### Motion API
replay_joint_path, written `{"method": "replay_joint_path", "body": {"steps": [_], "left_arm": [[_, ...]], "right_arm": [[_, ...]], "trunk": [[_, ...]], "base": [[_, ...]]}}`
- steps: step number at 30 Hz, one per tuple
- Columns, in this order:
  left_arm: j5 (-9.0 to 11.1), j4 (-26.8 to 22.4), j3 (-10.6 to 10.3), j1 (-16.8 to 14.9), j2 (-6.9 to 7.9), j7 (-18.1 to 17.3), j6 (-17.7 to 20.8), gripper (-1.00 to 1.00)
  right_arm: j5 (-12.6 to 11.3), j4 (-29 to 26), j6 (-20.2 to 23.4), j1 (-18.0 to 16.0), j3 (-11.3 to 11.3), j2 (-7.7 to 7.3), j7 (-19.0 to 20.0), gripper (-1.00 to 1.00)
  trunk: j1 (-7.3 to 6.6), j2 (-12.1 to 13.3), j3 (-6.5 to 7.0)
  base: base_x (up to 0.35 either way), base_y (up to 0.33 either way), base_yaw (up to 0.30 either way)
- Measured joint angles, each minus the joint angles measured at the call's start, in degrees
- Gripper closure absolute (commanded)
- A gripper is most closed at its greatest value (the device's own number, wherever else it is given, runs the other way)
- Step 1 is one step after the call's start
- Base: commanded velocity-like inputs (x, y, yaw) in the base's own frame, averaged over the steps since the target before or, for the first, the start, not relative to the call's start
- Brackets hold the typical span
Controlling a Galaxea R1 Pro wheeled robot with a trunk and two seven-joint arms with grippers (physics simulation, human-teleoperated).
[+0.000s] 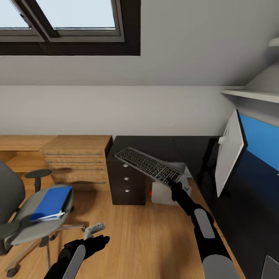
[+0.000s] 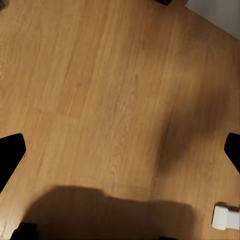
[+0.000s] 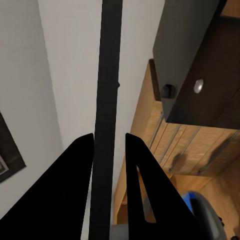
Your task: In the bedroom, organize the workspace by keeping the computer under the desk, ensuring the monitor is on the desk, placing the keyboard on the desk next to the monitor, placing the mouse on the desk next to the keyboard, moving the folder from the swivel chair onto the desk next to the mouse, stacking the notebook on top of the folder with the pen on top of the notebook, and positioning the swivel chair next to the desk.
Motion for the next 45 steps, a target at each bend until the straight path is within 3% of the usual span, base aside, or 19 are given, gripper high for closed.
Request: {"method": "replay_joint_path", "body": {"steps": [12,25,35,40,42,43,45], "left_arm": [[0.0,0.0,-0.1,0.0,0.0,0.0,0.0,-1.0],[0.0,0.0,-0.1,0.0,0.01,0.0,-0.1,-1.0],[0.1,0.0,-0.1,0.0,0.01,0.0,0.0,-1.0],[0.1,0.0,-0.2,0.0,0.01,0.0,-0.1,-1.0],[0.0,0.0,-1.2,0.0,0.01,0.0,-0.1,-1.0],[0.0,0.0,-1.9,0.0,0.0,0.1,-0.1,-1.0],[0.0,0.0,-2.2,0.0,0.01,0.1,-0.1,-1.0]], "right_arm": [[0.0,0.0,0.0,0.0,0.0,-0.03,0.1,1.0],[0.0,-0.1,-1.2,0.0,0.0,0.05,-0.1,1.0],[0.4,0.1,-12.1,0.0,0.0,0.1,-2.3,1.0],[0.2,3.4,-24.1,0.0,0.2,0.1,-4.2,1.0],[-0.2,5.0,-28.6,0.0,-0.2,0.12,-4.5,1.0],[-1.8,6.6,-30.7,0.1,-0.3,0.08,-4.8,1.0],[-3.5,7.4,-32.0,0.0,-0.3,0.05,-5.2,1.0]], "trunk": [[0.0,0.0,0.0],[0.0,0.0,0.0],[0.0,0.0,0.0],[0.01,0.0,0.0],[0.01,0.0,-0.01],[0.01,0.0,-0.01],[0.01,0.0,0.0]], "base": [[0.316,0.179,0.0],[0.321,0.015,0.0],[0.321,0.0,0.0],[0.285,0.0,0.0],[0.236,0.0,0.0],[0.226,0.0,0.0],[0.211,0.0,0.0]]}}
